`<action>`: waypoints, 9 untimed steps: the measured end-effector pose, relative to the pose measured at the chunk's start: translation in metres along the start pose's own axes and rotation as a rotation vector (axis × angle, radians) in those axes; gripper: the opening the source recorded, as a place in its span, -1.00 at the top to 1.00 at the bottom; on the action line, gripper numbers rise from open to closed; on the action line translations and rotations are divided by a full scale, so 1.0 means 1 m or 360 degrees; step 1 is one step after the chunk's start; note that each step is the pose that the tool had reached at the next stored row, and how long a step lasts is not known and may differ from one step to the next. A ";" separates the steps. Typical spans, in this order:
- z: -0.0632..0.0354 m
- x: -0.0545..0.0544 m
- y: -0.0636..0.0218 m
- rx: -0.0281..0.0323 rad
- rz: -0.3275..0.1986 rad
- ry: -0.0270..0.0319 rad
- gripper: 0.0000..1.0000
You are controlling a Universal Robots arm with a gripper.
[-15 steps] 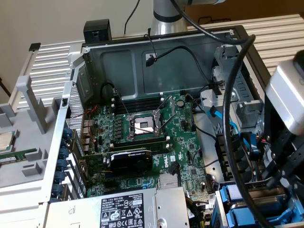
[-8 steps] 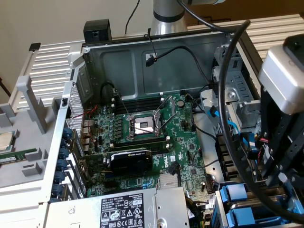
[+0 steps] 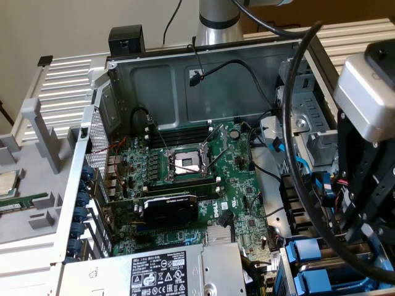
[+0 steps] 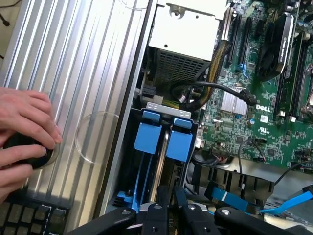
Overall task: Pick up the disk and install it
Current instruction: 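Insert the first disk wire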
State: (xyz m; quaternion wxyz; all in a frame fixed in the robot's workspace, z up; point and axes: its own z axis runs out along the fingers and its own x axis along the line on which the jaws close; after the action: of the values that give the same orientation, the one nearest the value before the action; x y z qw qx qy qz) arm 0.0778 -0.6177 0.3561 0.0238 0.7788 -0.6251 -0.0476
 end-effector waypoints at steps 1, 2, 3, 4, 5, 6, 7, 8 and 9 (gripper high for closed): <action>0.0000 0.000 0.0000 0.00000 0.0000 0.00000 0.66; 0.0001 0.000 0.0001 0.00000 0.0000 -0.00001 0.66; 0.0002 0.000 0.0002 -0.00002 0.0000 0.00007 0.66; 0.0003 -0.001 0.0001 -0.00006 0.0000 0.00023 0.66; 0.0001 -0.001 0.0000 -0.00012 0.0001 0.00048 0.66; 0.0001 -0.002 -0.0002 -0.00015 0.0001 0.00061 0.66; 0.0002 -0.002 -0.0002 -0.00016 0.0001 0.00064 0.66; 0.0002 -0.002 -0.0002 -0.00017 0.0001 0.00065 0.66; 0.0003 -0.002 -0.0001 -0.00023 0.0001 0.00068 0.66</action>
State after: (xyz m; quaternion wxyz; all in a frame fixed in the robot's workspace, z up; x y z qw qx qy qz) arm 0.0775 -0.6158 0.3560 0.0257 0.7787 -0.6252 -0.0464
